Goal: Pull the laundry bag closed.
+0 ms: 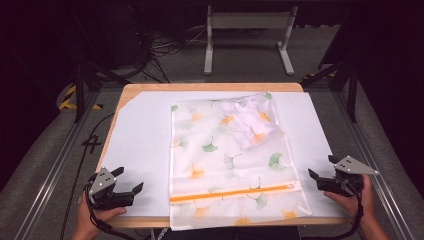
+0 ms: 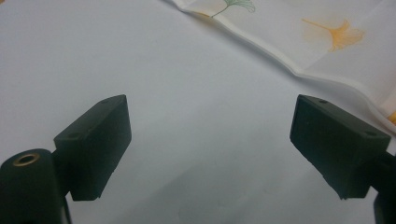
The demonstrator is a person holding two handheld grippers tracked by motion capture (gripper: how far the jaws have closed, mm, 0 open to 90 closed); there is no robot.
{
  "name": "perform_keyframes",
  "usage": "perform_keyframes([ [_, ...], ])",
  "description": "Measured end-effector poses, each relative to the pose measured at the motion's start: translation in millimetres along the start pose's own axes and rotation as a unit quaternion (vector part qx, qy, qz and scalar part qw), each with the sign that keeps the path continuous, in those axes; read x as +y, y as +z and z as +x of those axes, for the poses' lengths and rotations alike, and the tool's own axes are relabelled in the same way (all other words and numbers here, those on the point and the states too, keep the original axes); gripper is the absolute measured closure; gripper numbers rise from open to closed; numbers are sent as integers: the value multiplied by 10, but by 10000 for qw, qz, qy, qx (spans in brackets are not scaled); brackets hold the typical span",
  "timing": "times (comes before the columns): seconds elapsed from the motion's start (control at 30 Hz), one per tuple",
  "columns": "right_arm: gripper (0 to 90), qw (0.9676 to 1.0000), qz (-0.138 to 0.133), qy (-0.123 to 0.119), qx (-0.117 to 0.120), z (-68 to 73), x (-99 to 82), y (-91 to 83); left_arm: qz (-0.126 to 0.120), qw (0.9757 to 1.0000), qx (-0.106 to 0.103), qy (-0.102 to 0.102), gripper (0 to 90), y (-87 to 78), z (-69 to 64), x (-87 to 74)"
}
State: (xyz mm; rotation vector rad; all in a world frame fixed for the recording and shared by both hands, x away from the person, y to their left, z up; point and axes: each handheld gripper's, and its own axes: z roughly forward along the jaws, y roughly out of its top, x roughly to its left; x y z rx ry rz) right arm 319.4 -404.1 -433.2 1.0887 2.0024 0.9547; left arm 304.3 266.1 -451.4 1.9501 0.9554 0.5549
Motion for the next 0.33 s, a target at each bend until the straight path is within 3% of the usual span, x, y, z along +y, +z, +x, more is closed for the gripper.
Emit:
perform_keyframes([
  [0.33,153,10000,-19,66,-29,-12,-17,-27,27,10000,-49,33,137,54,-4,36],
])
